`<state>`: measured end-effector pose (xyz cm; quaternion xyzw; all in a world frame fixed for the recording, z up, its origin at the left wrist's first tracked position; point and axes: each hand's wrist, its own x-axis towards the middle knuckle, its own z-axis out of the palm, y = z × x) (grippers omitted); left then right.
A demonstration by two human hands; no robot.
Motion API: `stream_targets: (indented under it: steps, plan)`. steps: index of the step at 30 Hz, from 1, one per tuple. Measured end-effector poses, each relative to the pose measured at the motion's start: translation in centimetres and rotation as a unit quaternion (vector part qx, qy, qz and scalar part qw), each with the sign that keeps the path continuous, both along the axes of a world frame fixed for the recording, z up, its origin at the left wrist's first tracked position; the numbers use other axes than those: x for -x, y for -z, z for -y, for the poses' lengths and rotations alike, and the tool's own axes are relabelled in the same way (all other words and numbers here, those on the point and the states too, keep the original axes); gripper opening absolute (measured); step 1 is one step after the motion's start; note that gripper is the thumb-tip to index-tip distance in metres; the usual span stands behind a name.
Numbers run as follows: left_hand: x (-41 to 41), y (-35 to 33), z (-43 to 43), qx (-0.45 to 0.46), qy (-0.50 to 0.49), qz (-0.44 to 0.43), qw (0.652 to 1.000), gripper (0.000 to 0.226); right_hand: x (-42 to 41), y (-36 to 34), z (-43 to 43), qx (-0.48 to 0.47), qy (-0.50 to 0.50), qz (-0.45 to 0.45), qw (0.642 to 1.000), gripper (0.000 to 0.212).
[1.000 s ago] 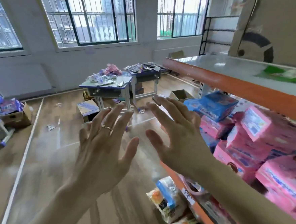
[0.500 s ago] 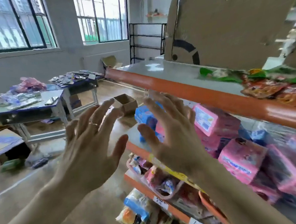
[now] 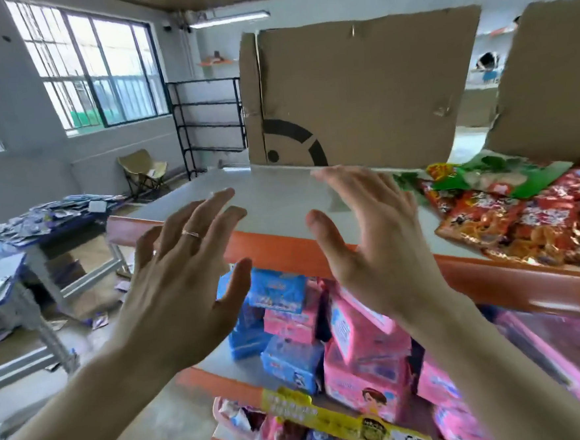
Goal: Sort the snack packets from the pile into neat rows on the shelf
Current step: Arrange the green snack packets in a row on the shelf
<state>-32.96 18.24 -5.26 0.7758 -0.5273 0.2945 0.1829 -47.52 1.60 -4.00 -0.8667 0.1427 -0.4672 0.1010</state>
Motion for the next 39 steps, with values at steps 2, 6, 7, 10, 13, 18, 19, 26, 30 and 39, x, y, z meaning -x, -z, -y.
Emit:
stream_targets:
  steps: [2,6,7,10,13,18,19,26,30,39]
  plan:
    - [-1.5,-1.3,1.3,-0.001,0.017,-0.007,1.0,0.052,-0.7,-1.1,0.8,-0.022,-0.015,0.007,1.0,0.036]
    - [-2.8,-3.3,5.2,-0.016,0.061,-0.024,0.998,0.054,-0.5,-2.7,3.3,-0.136,-0.013,0.002,0.991,0.04]
    - [-2.8,-3.6,6.4,-0.017,0.077,-0.062,0.995,0.052,-0.1,-3.0,4.1,-0.153,0.008,-0.005,0.988,0.043]
    - [-3.2,-5.0,10.6,-0.028,0.16,-0.233,0.959,0.037,0.7,-3.6,6.3,-0.24,0.063,-0.005,0.969,0.046]
    - [-3.9,-6.6,16.2,-0.055,0.227,-0.285,0.93,0.031,0.6,-3.0,7.5,-0.251,0.135,0.009,0.958,0.048]
    - [-4.4,-7.8,25.5,-0.169,0.265,-0.259,0.913,0.039,0.4,-1.0,8.0,-0.115,0.254,0.038,0.96,0.027]
    - [-4.3,-7.7,27.0,-0.193,0.264,-0.251,0.911,0.04,0.4,-1.0,7.9,-0.102,0.271,0.049,0.956,0.026]
    - [-4.0,-5.8,32.5,-0.252,0.279,-0.309,0.873,0.033,0.5,-1.0,7.9,-0.151,0.316,0.05,0.935,0.028]
    - [-4.7,-6.4,32.4,-0.206,0.311,-0.456,0.808,0.019,0.8,-1.6,7.7,-0.255,0.232,0.109,0.932,0.023]
    - [-8.2,-10.7,26.6,-0.11,0.337,-0.652,0.671,0.018,0.6,-1.9,8.3,-0.319,0.177,0.137,0.921,0.028]
